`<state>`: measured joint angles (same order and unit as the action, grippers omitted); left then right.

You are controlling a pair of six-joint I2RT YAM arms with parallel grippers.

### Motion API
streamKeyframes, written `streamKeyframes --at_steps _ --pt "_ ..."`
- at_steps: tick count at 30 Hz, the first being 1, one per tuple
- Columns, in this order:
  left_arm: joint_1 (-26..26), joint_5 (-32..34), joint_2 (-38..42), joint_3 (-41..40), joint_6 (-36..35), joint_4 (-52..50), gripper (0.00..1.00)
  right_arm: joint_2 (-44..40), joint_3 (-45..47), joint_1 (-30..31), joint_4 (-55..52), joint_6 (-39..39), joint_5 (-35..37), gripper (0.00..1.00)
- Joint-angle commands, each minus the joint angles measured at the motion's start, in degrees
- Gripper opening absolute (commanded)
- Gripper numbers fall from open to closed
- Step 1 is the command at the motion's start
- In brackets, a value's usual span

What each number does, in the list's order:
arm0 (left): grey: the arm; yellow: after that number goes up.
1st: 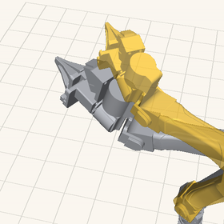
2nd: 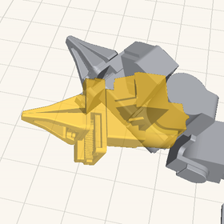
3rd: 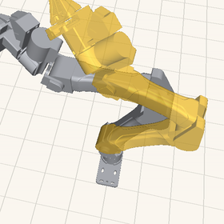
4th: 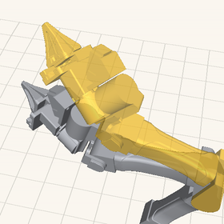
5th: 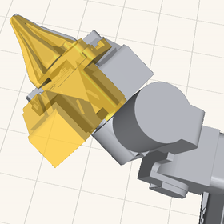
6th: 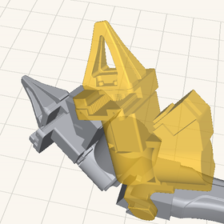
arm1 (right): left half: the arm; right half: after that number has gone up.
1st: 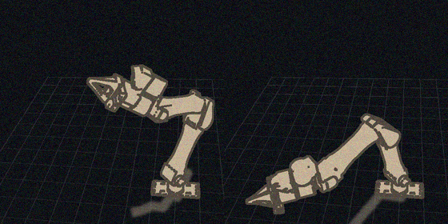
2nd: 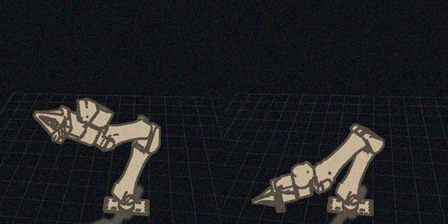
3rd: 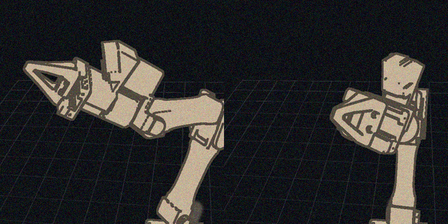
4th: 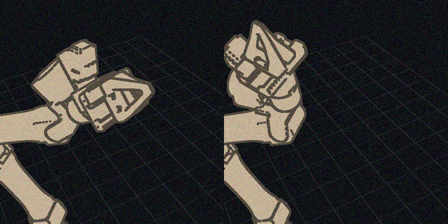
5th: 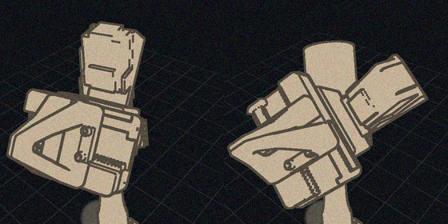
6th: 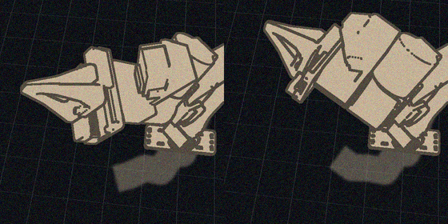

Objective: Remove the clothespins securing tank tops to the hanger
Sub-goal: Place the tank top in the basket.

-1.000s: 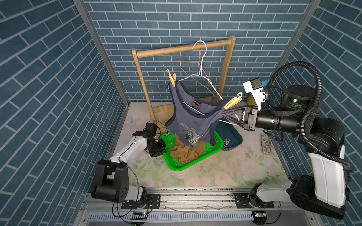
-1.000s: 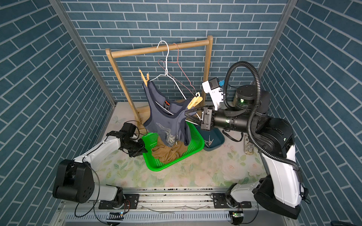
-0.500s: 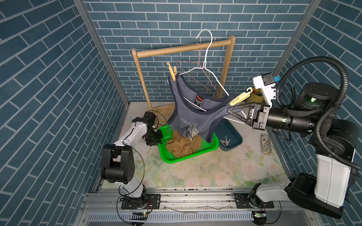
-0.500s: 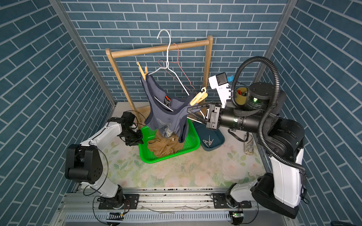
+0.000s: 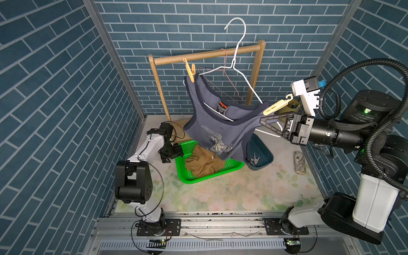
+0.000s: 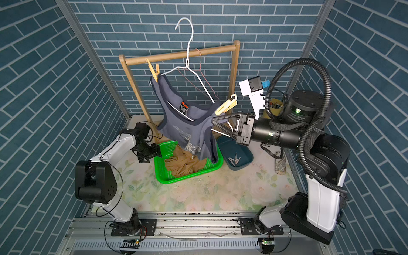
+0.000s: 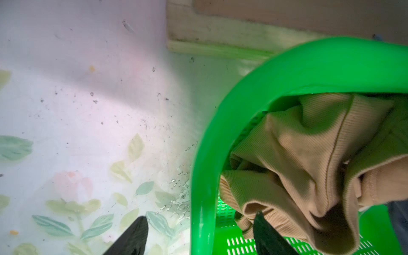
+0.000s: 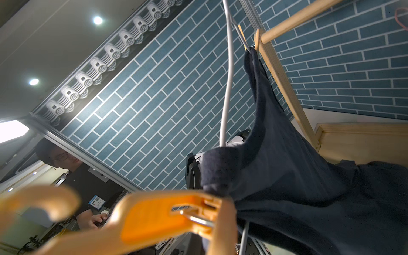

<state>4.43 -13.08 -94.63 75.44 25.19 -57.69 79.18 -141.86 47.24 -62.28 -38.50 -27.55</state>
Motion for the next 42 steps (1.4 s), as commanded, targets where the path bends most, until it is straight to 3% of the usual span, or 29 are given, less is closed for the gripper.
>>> streamKeyframes --at_steps 1,5,9,13,18,23,27,33,42 --pt "0.1 0.0 4.6 3.9 1.3 -3.8 0.83 -2.4 3.0 0.2 2.9 2.0 0.8 0.00" --pt "0.5 -7.8 8.2 7.1 3.9 -1.1 0.99 -3.0 7.0 0.1 4.2 2.4 0.5 0.00" --pt "1.1 -16.6 9.9 8.7 10.4 4.8 0.99 -3.1 10.1 0.1 7.2 2.4 0.1 0.00" --pt "2.1 -25.8 9.9 7.6 22.3 12.8 0.99 -2.8 11.8 0.1 10.4 2.0 0.5 0.00" --pt "3.9 -28.6 11.9 7.4 28.7 14.1 0.99 -2.8 11.8 0.0 11.1 2.5 2.7 0.00" --pt "3.7 -26.1 15.6 9.1 20.0 9.0 0.99 -3.7 12.5 -0.1 12.0 2.9 4.3 0.00" --pt "5.5 -25.9 18.0 10.1 10.0 10.5 0.99 -3.9 13.7 -0.2 13.3 1.9 3.4 0.00" --pt "7.4 -26.9 19.3 10.6 3.4 12.7 0.99 -3.2 13.7 -0.2 13.7 0.6 1.9 0.00" --pt "7.7 -19.0 13.9 14.9 -9.2 8.0 0.99 -3.0 13.9 -0.2 15.0 -1.6 0.7 0.00"
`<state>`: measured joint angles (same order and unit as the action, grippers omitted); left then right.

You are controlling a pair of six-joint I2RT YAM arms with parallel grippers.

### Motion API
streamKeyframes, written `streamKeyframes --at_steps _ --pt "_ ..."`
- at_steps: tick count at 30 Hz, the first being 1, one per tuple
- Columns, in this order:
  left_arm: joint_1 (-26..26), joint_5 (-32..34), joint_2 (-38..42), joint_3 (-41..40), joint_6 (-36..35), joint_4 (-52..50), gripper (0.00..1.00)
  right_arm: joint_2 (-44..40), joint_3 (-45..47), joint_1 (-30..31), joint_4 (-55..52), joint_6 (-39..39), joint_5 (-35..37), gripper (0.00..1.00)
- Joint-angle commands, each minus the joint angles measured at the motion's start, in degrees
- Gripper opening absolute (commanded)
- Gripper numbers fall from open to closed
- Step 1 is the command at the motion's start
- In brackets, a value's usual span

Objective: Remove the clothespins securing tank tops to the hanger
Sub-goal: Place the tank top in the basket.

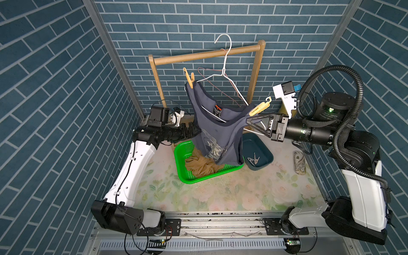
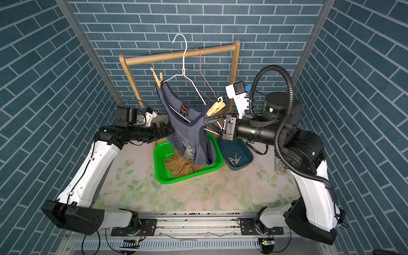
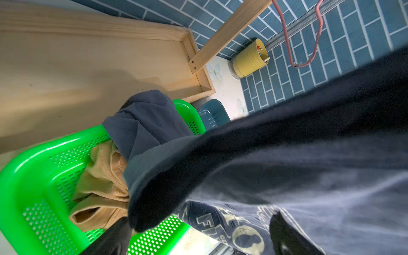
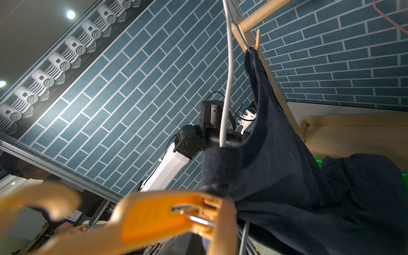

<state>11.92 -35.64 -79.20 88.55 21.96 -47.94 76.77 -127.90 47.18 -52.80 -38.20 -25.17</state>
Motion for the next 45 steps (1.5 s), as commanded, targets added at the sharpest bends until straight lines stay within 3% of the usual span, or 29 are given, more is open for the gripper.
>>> streamKeyframes --at_steps 1,4,12,14,17,18,25,29,36,40,45 --pt "0.2 4.6 -2.3 1.9 -6.7 -1.8 0.99 -0.6 0.1 -0.2 5.8 -2.2 -1.8 0.00" --pt "0.2 6.2 -3.7 1.2 -7.0 0.1 0.99 -0.6 0.4 -0.2 6.4 -2.7 -1.6 0.00" --pt "0.2 0.6 -7.6 -0.4 -2.3 7.2 0.97 0.2 0.3 -0.2 6.9 -3.6 -0.9 0.00" --pt "0.2 -0.6 -8.2 0.9 -1.8 6.6 0.74 0.4 0.2 -0.2 6.9 -3.6 -0.8 0.00" --pt "0.2 -0.6 -9.0 4.1 -1.8 2.0 0.11 0.3 0.3 -0.2 7.0 -3.2 -0.3 0.00" --pt "0.2 -0.9 -9.1 4.9 -1.9 0.5 0.01 0.2 0.5 -0.1 7.1 -3.1 -0.2 0.00" --pt "2.4 -5.6 -6.5 11.3 2.7 -5.2 0.00 -1.3 1.7 -0.3 8.3 -1.5 0.6 0.00" --pt "4.3 -7.5 -5.3 17.4 9.5 -5.0 0.00 -0.7 -0.4 -0.3 8.3 -0.4 0.7 0.00" --pt "6.0 -6.6 -3.2 25.4 21.3 -1.6 0.00 5.7 -12.5 -0.6 6.6 0.3 -2.0 0.00" --pt "6.7 -6.4 -3.3 28.8 24.0 -1.9 0.00 10.2 -20.6 -1.4 4.3 0.3 -4.1 0.00" --pt "6.7 -5.2 -2.3 31.8 27.3 -2.2 0.00 10.9 -21.0 -2.2 5.6 -0.7 -5.6 0.00"
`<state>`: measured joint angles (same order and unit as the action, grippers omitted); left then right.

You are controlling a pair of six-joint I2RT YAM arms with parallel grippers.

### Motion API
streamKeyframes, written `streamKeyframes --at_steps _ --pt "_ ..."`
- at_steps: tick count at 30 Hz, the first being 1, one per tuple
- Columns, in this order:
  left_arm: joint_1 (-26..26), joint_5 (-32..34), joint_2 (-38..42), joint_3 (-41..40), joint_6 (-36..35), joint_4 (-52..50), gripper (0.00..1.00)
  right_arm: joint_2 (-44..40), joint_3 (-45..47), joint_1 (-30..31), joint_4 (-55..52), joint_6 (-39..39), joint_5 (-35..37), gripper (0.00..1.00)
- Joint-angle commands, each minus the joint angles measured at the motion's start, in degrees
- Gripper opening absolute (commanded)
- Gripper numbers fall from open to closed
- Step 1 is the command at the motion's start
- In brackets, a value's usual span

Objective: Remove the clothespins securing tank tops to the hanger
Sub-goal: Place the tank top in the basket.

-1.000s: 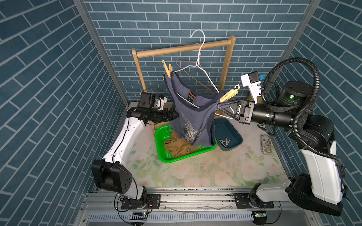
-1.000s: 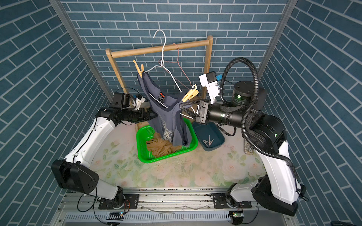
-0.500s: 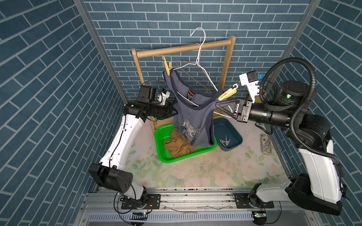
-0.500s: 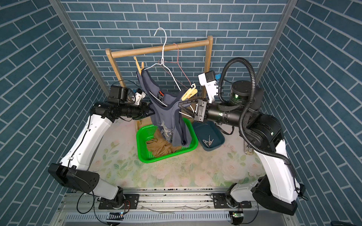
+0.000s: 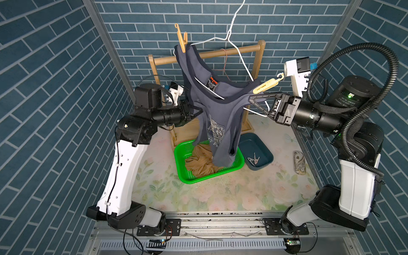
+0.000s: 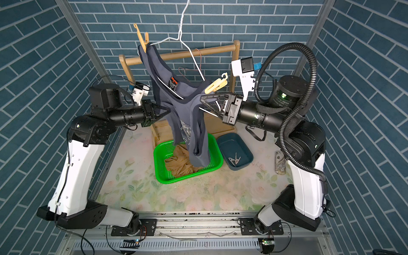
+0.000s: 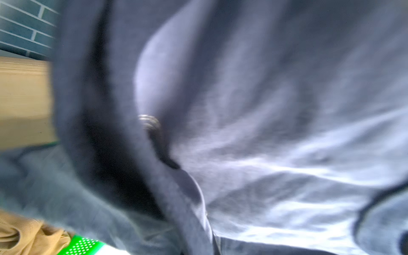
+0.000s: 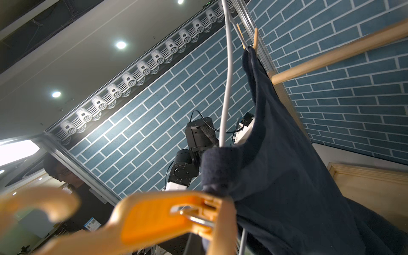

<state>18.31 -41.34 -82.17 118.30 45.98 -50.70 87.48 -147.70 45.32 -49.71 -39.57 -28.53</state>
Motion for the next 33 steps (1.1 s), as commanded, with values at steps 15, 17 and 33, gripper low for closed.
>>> streamKeyframes --at_steps 15,17,33 --pt "0.2 11.5 7.6 -16.7 -6.1 -5.5 0.04 -2.6 12.1 -1.3 5.6 2.1 -3.9 0.00" --pt "0.1 15.4 10.0 -21.7 -6.6 -5.6 0.11 -4.5 18.1 -1.3 7.4 2.7 -4.4 0.00" --pt "-0.2 27.3 15.0 -25.1 -4.5 -15.8 0.39 0.4 18.8 -2.1 7.8 4.1 -7.6 0.00"
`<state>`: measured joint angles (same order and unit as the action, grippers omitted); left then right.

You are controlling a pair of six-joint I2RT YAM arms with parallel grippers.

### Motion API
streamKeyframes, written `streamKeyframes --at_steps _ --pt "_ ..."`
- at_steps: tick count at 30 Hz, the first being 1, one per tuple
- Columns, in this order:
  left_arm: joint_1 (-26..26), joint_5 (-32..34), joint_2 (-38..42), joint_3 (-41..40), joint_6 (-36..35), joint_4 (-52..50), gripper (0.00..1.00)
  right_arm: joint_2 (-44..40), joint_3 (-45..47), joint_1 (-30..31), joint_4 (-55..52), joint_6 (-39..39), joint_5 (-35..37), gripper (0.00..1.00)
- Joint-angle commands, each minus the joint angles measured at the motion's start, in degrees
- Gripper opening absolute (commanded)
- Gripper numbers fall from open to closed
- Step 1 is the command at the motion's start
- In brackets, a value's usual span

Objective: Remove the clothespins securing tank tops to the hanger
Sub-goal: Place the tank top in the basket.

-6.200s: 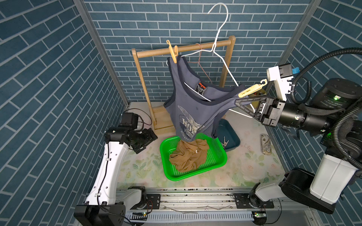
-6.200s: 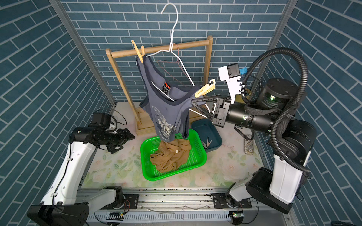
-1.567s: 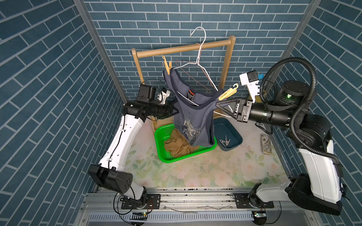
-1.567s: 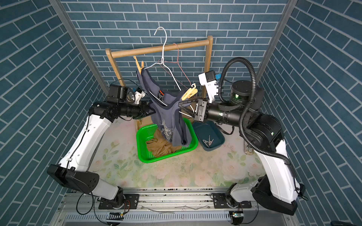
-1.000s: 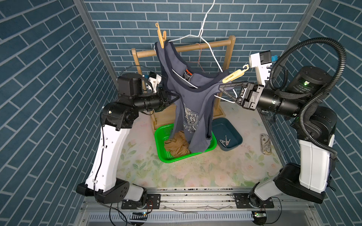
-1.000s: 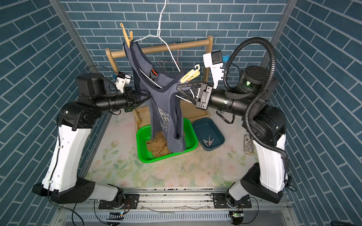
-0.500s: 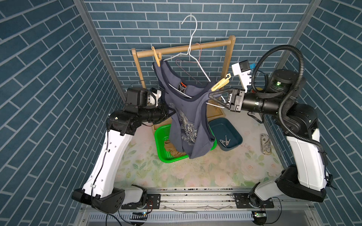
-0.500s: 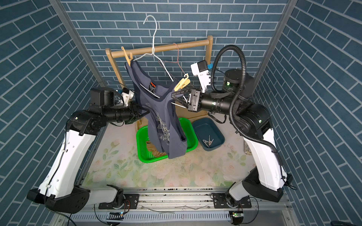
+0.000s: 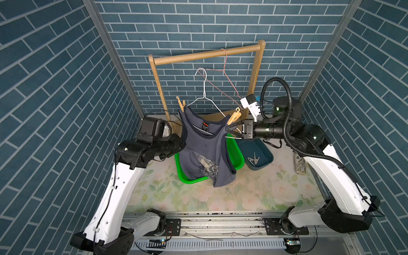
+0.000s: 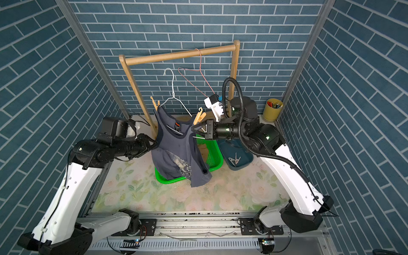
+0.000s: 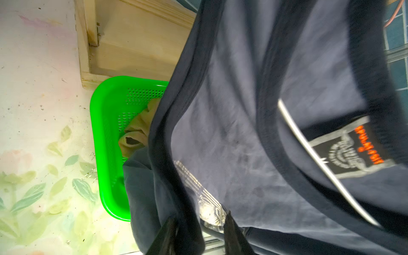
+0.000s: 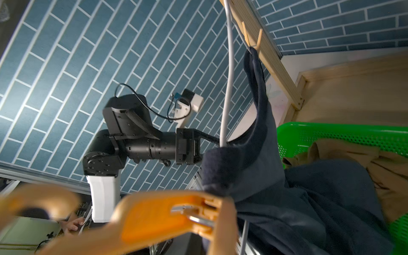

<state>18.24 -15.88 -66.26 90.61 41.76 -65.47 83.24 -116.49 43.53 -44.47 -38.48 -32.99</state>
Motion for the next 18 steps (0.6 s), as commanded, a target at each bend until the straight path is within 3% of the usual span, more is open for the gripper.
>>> streamKeyframes --at_steps 1,4,6,8,13,18 --pt "-0.1 2.1 -1.4 4.2 -0.3 -1.2 0.40 9.1 -21.1 -0.2 -0.8 3.6 -4.2 0.00" --pt "-0.1 2.4 -2.9 7.9 -0.4 -1.7 0.42 22.1 -47.0 -0.6 -8.6 3.6 -6.8 0.00" --pt "-0.1 2.3 -3.7 9.3 -0.4 -1.9 0.42 26.1 -53.3 -1.6 -8.9 1.6 -9.0 0.00" --pt "-0.2 1.9 -4.1 9.7 -0.3 -1.9 0.42 25.0 -49.3 -1.9 -9.4 2.7 -9.5 0.00" --pt "-0.1 2.0 -3.5 8.6 0.4 -1.3 0.42 11.3 -22.3 -1.9 -4.6 6.7 -7.8 0.00" --pt "-0.1 1.8 -4.0 8.5 0.5 -0.9 0.42 0.4 -4.7 -4.0 -2.2 7.1 -6.5 0.00"
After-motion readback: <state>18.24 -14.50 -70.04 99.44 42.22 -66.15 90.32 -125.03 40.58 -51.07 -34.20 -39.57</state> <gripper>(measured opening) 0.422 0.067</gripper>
